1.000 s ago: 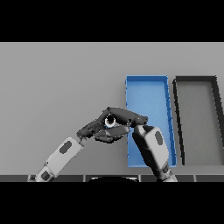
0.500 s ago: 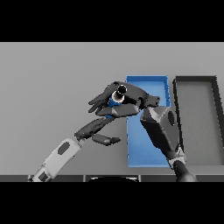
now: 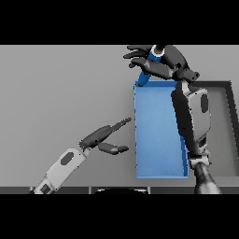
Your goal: Pick up the blue pipe and place it into the blue bin.
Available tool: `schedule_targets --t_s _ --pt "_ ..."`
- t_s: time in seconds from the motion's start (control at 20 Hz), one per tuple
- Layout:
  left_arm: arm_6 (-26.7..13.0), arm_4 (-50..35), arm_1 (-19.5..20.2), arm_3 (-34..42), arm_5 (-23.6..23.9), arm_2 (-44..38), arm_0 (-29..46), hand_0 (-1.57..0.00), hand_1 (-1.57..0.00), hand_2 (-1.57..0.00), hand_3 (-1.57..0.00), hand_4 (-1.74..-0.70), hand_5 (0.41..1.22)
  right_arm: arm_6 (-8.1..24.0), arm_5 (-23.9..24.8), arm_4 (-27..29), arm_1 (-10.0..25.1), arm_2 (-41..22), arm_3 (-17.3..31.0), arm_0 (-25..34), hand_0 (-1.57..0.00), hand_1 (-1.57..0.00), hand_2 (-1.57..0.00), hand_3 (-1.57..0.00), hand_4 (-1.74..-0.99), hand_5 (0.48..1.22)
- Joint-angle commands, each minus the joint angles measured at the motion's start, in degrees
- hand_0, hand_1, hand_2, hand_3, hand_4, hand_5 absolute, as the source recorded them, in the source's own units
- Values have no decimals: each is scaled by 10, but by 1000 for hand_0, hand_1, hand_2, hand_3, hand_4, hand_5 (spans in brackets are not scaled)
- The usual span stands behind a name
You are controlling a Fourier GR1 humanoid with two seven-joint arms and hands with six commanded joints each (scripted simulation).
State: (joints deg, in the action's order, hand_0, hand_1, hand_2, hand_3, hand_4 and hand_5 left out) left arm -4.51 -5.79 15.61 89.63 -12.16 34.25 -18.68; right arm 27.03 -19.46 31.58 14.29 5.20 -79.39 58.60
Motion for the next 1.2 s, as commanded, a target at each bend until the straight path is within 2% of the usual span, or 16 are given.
schedule_targets --t_s 0.0,0.1,0.25,0.45,0.55,0.65,0.75,0.8,0.95,1.05,1.1,1.15 --pt "5 5 2 4 3 2 6 1 1 1 1 -831 470 -3 -1 -11 5 8 21 -4 -1571 -1571 -1571 -1571 -1499 1221" --pt "7 -1 11 9 -1 -4 5 1 1 1 1 -829 465 2 9 -28 14 33 68 -19 -1571 -1571 -1571 -1571 -1499 1221" --pt "-3 1 13 9 -1 -5 1 1 1 1 1 -824 462 5 11 -55 17 49 93 -64 -1571 -1571 -1571 -1571 -1499 1221" --pt "9 1 17 10 -4 -4 10 1 1 1 1 -826 466 44 31 -92 9 52 90 -135 -1571 -1571 -1571 -1571 -1499 1221" --pt "8 2 17 3 -2 -6 12 1 1 1 1 -828 469 78 56 -102 2 52 69 -176 -1571 -1571 -1571 -1571 -1499 1221" --pt "13 4 16 11 -3 -1 14 1 1 1 1 -829 470 79 78 -117 15 36 82 -211 -1571 -1571 -1571 -1571 -1499 1221" --pt "7 6 15 17 0 2 15 1 1 1 1 -826 470 79 87 -119 24 4 86 -237 -1571 -1571 -1571 -1080 -1586 1221" --pt "8 3 19 16 -2 -3 12 1 1 1 1 -827 471 79 91 -114 36 -22 90 -250 -1571 -1571 -1571 -1178 -1569 1221" --pt "-5 10 11 15 4 4 15 1 1 1 1 -826 475 79 113 -94 67 -88 100 -285 -1571 -1571 -1571 -693 -1653 1205" --pt "-6 9 13 14 3 3 14 1 1 1 1 -827 474 79 161 -46 100 -156 136 -278 -1571 -1571 -1571 -1009 -1583 1199" --pt "-6 4 12 15 2 0 11 1 1 1 1 -829 474 78 196 -3 111 -193 150 -272 -1465 -1382 -1333 -807 -1534 1190" --pt "-7 8 7 13 4 4 10 1 1 1 1 -830 476 79 214 44 132 -234 164 -266 -1172 -1106 -1066 -646 -1477 1178"
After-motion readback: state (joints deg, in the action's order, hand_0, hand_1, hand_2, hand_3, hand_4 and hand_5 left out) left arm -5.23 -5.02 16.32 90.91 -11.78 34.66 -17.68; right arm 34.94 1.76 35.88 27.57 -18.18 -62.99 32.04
